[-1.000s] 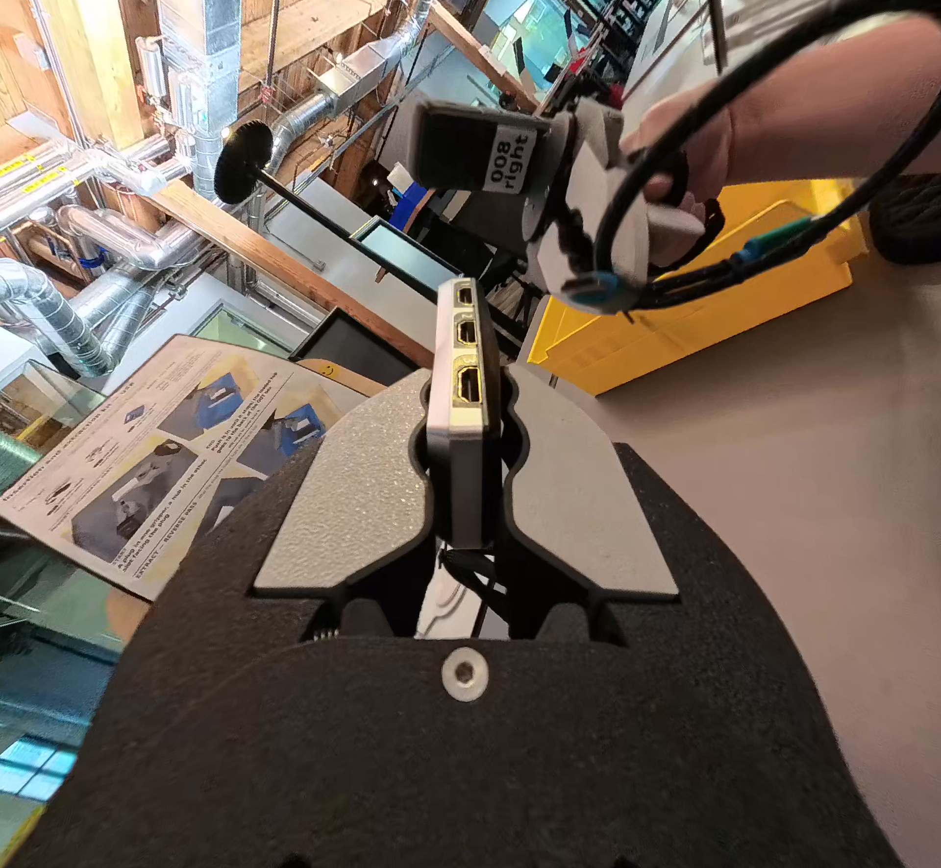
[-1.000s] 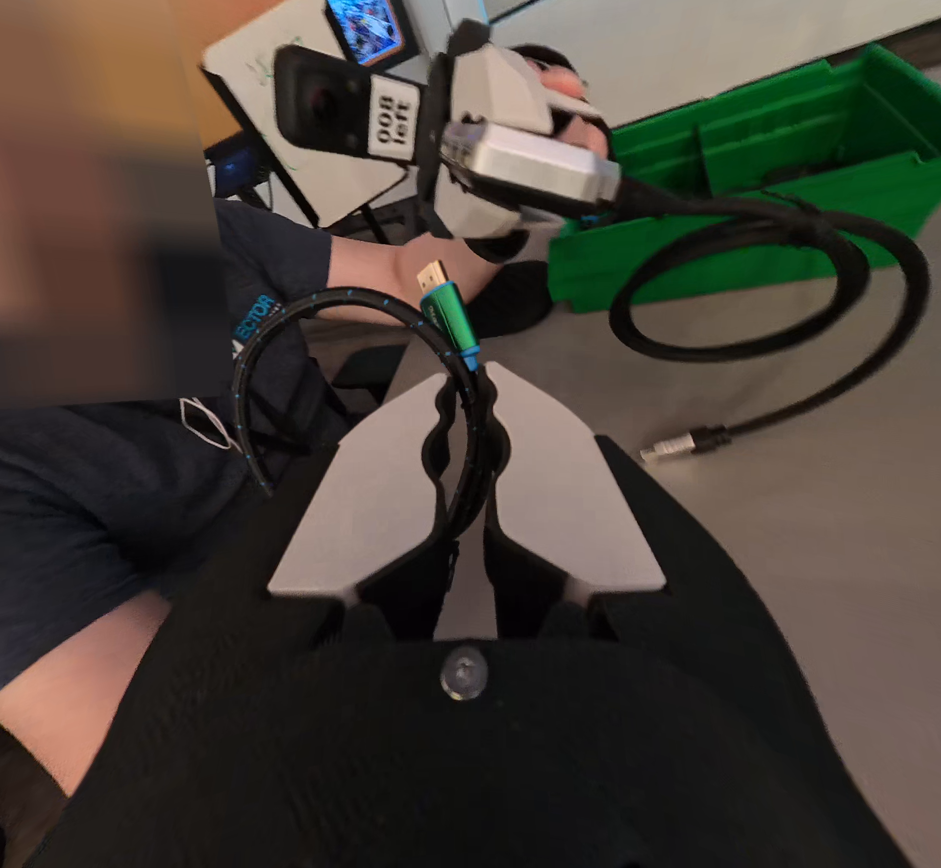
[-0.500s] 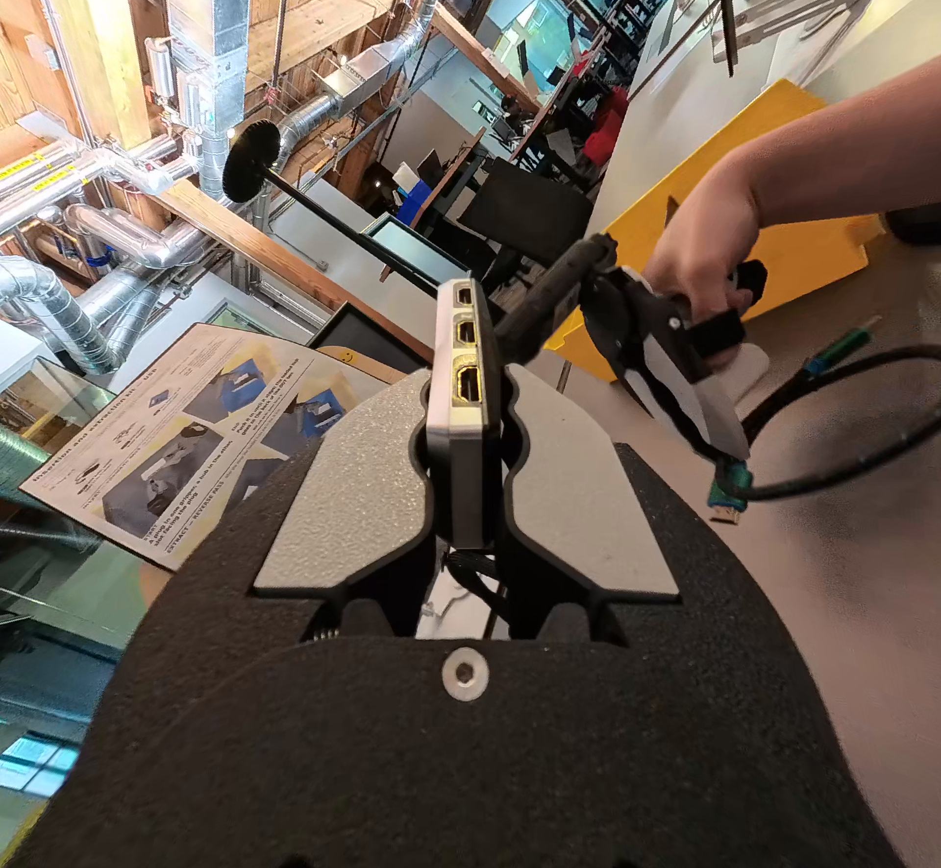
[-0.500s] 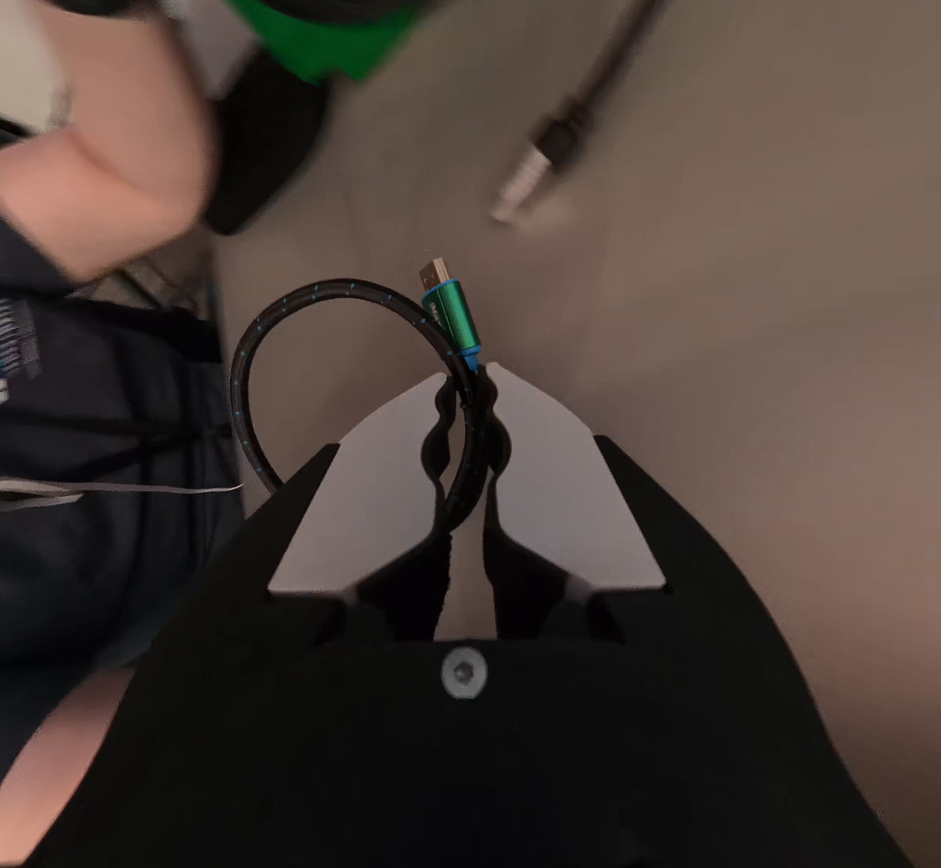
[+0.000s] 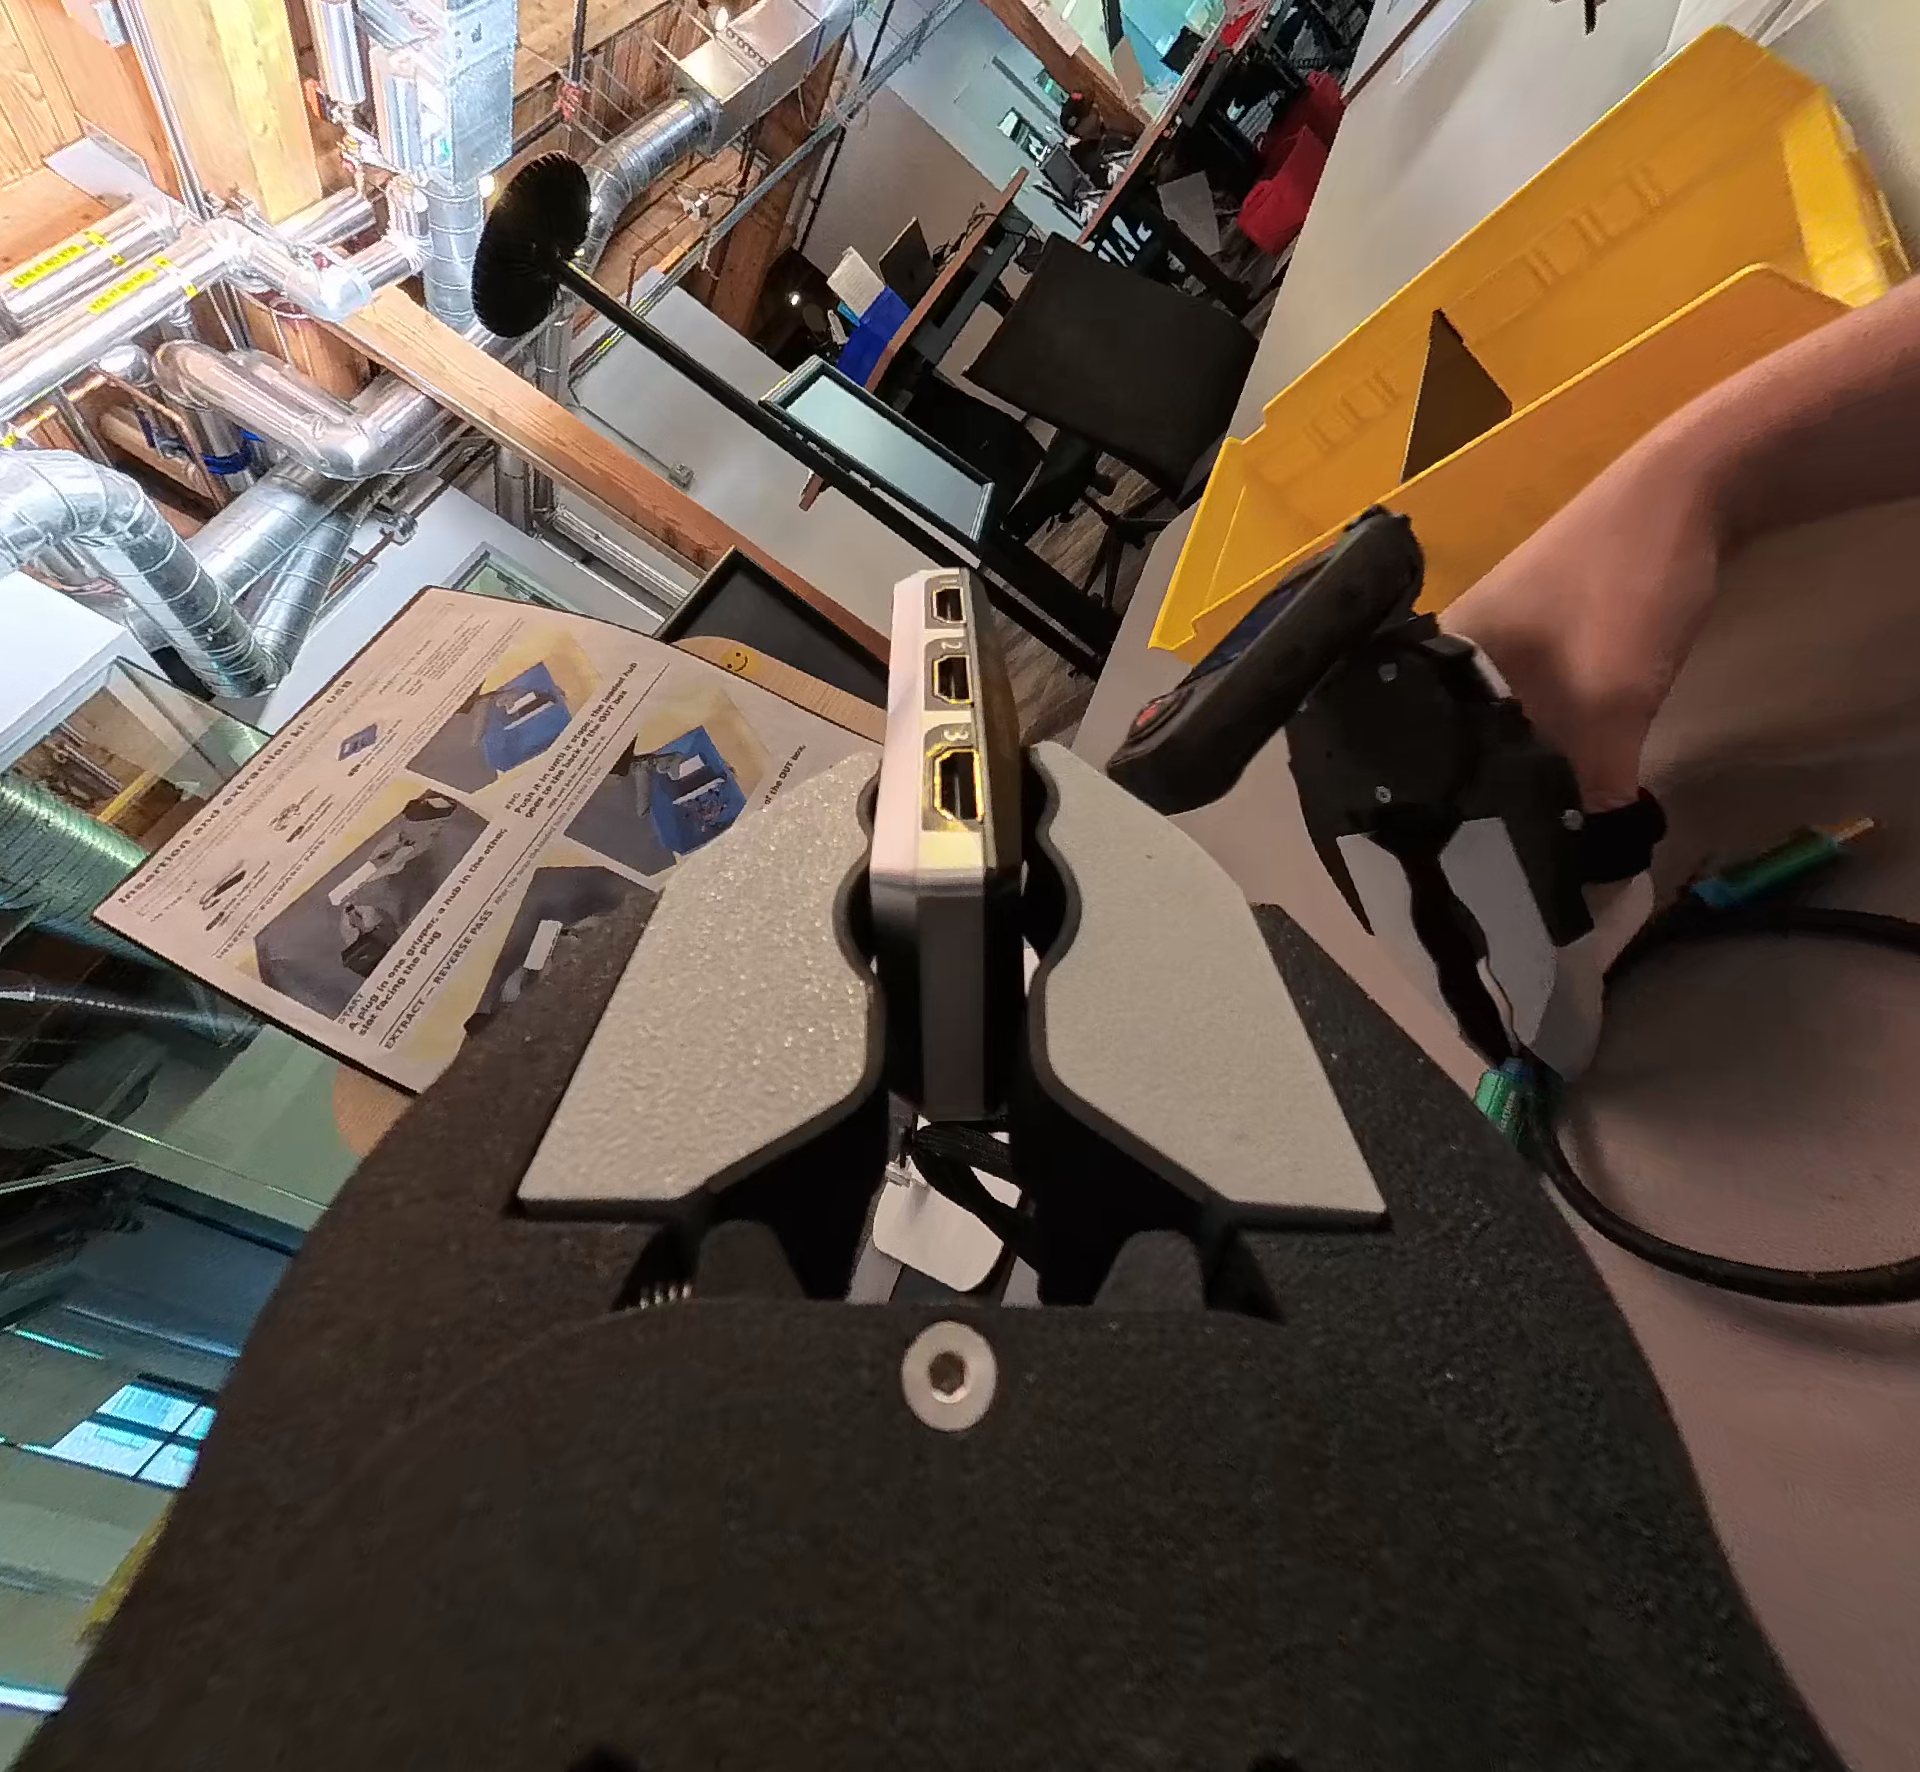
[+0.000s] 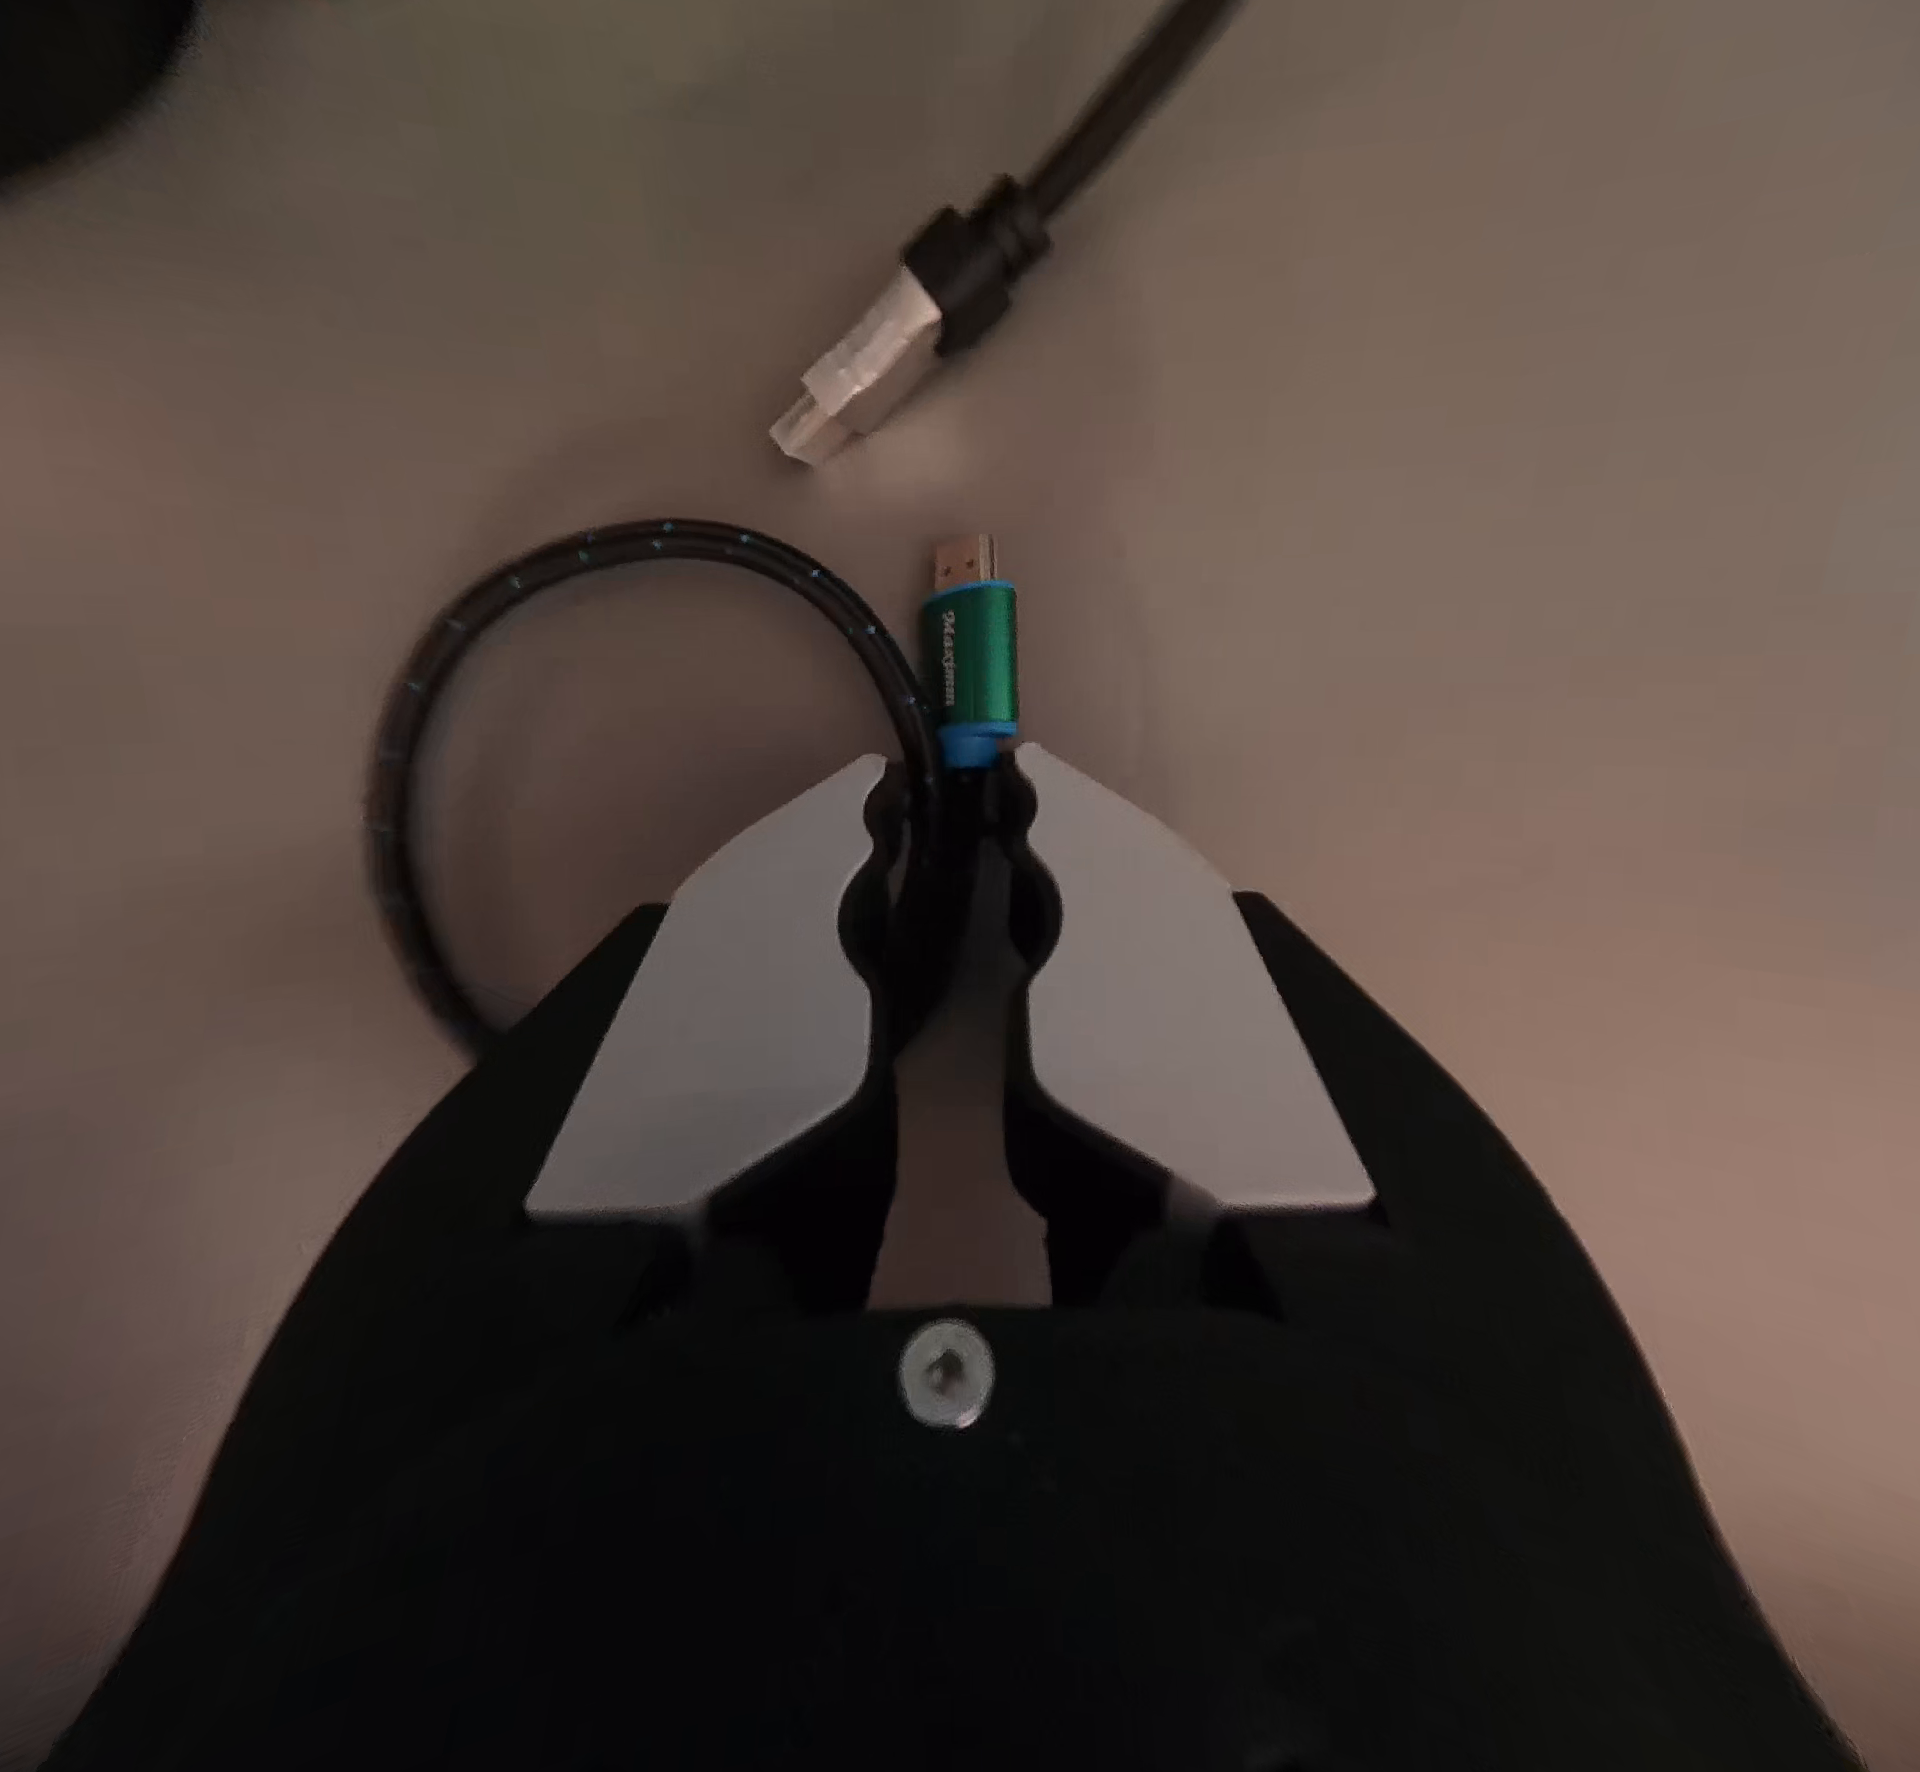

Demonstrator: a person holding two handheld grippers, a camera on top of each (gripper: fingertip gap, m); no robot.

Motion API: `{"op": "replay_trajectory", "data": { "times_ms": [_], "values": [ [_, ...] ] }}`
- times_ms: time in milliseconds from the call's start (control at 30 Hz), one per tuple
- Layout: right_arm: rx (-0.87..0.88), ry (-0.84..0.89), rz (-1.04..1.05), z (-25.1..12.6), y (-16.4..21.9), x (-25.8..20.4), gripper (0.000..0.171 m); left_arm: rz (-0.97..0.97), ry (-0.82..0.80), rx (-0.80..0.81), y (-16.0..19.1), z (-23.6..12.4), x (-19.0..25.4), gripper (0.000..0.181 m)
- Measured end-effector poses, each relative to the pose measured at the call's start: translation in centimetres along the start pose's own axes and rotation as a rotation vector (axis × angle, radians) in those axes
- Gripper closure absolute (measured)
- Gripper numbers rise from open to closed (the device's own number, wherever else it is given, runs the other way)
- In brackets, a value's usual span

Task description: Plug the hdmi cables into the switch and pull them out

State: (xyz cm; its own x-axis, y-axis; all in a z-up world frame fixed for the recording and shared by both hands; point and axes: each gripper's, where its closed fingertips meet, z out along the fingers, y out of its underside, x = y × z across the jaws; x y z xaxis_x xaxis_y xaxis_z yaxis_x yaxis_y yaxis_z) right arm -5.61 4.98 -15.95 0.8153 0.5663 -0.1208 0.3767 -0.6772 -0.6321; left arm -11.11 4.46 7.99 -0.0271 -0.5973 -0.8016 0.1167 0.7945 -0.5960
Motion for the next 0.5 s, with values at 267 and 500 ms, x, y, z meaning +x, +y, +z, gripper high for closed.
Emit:
{"op": "replay_trajectory", "data": {
  "times_ms": [267,500],
  "values": [
    [0.086,0.092,-0.166,-0.5,-0.8,0.2,0.141,0.002,-0.002,-0.006,0.0,-0.1,-0.1,0.158],
    [0.171,0.166,-0.103,-2.6,-1.7,2.1,0.153,0.006,-0.001,-0.014,0.2,0.0,-0.1,0.158]
  ]
}}
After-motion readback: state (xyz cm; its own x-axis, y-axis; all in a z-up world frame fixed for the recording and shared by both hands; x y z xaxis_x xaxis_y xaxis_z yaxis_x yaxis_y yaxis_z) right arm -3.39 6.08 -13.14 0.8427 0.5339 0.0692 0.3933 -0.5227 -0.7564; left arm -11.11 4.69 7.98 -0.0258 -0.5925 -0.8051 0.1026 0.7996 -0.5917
